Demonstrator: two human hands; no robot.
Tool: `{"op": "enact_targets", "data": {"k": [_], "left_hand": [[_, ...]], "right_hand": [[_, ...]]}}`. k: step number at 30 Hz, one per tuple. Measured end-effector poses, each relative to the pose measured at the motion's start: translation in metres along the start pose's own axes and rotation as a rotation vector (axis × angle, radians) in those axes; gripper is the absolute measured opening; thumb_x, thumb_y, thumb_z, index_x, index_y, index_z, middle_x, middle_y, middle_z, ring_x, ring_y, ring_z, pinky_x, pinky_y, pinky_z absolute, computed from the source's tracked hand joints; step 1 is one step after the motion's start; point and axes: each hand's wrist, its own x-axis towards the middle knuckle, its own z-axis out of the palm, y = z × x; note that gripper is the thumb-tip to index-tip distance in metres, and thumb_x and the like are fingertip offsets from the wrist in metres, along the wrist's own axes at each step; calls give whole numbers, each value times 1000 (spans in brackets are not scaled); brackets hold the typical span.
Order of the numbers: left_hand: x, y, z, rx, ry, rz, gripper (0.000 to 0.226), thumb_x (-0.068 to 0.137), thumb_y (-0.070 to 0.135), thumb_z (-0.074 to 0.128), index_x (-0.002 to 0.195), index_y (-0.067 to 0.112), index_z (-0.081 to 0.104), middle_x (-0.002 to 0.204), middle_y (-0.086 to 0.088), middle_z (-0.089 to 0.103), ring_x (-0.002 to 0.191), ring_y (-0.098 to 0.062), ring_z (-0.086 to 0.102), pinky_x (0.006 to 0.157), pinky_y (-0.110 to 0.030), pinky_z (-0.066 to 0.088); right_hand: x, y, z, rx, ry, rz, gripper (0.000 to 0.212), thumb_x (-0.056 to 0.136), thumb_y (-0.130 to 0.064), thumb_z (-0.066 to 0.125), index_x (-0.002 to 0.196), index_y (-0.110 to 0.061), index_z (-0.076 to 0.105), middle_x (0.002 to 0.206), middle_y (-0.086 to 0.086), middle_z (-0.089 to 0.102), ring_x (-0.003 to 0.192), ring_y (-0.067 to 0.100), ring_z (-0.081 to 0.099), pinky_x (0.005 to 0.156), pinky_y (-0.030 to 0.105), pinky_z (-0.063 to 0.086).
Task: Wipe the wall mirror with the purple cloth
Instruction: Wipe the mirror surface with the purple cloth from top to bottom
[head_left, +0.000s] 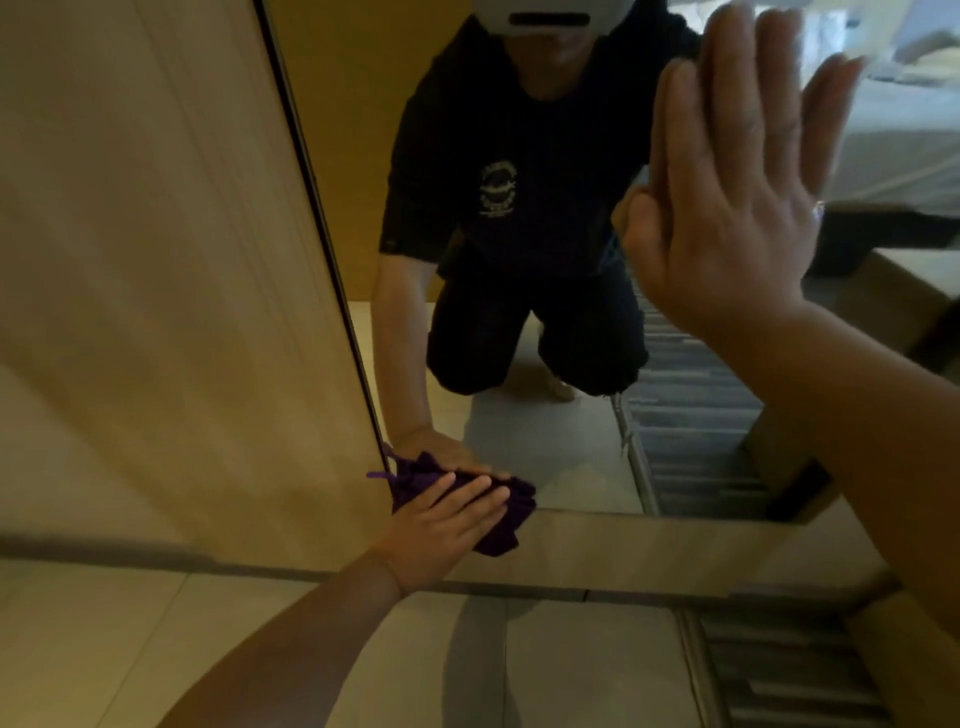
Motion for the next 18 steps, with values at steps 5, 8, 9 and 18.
{"op": "enact_targets", "data": {"k": [5, 8, 9, 18], "left_hand": [[20, -8, -49, -271, 48, -158, 51, 87, 3, 60, 137, 11, 51, 141, -10, 54, 132, -24, 44, 113, -41, 31], [55, -26, -101, -391, 314, -311, 38, 96, 3, 44, 133, 8, 51, 135, -16, 59, 124, -27, 51, 104, -41, 38], [71, -39, -122, -371, 426, -340, 36, 99, 2, 38, 132, 7, 50, 134, -18, 59, 123, -28, 52, 103, -41, 38], [213, -117, -197, 170, 734, -303, 40, 98, 10, 53, 138, 8, 56, 144, -13, 52, 134, -36, 47, 107, -54, 41]], "right_hand": [[-3, 0, -16, 88, -63, -12, 57, 102, -32, 46, 150, -5, 32, 154, 26, 30, 146, 41, 18, 116, 60, 8], [-54, 3, -31, 145, -239, -14, 63, 102, -31, 45, 155, -8, 21, 162, 19, 14, 150, 32, 2, 120, 57, -1], [-74, 6, -35, 136, -300, 3, 65, 101, -31, 45, 155, -9, 17, 163, 18, 10, 151, 30, -2, 120, 57, -4], [-124, 28, -2, 71, -222, 41, 65, 99, -31, 52, 154, -9, 25, 162, 13, 10, 151, 27, -4, 117, 58, -5]]}}
